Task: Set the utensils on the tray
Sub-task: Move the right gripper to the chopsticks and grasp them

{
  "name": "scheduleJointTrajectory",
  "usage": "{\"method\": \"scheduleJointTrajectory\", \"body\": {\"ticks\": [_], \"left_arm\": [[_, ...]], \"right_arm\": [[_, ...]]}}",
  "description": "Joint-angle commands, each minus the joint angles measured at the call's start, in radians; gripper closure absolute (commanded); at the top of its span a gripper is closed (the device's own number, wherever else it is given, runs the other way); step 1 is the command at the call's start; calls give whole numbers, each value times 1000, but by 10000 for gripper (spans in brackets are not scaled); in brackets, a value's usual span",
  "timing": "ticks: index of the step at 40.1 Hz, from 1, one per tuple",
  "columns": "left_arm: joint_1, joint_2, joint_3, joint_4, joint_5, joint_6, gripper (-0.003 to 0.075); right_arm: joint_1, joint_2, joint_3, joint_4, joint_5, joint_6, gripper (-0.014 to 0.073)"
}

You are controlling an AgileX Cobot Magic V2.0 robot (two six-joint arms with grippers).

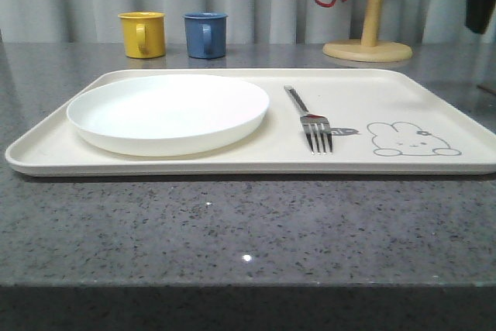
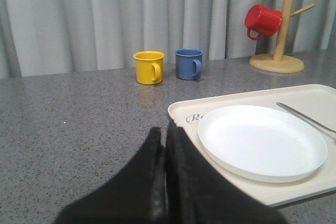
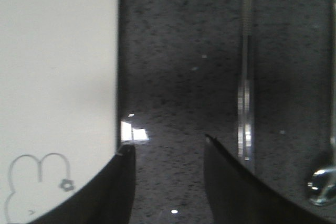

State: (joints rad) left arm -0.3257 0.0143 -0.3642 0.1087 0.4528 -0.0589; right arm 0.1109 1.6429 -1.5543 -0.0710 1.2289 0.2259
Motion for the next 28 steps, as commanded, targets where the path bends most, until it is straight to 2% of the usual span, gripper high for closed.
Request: {"method": "scheduleJointTrajectory", "body": {"ticks": [1, 13, 28], "left_arm": [[1, 13, -27, -5, -79, -9, 738], [1, 13, -27, -5, -79, -9, 738], [1, 13, -27, -5, -79, -9, 738]], "right_arm": [[-68, -52, -4, -17, 97, -71, 223], [-175, -30, 139, 20, -60, -148, 178], [-176, 49, 150, 46, -116, -178, 181]]}}
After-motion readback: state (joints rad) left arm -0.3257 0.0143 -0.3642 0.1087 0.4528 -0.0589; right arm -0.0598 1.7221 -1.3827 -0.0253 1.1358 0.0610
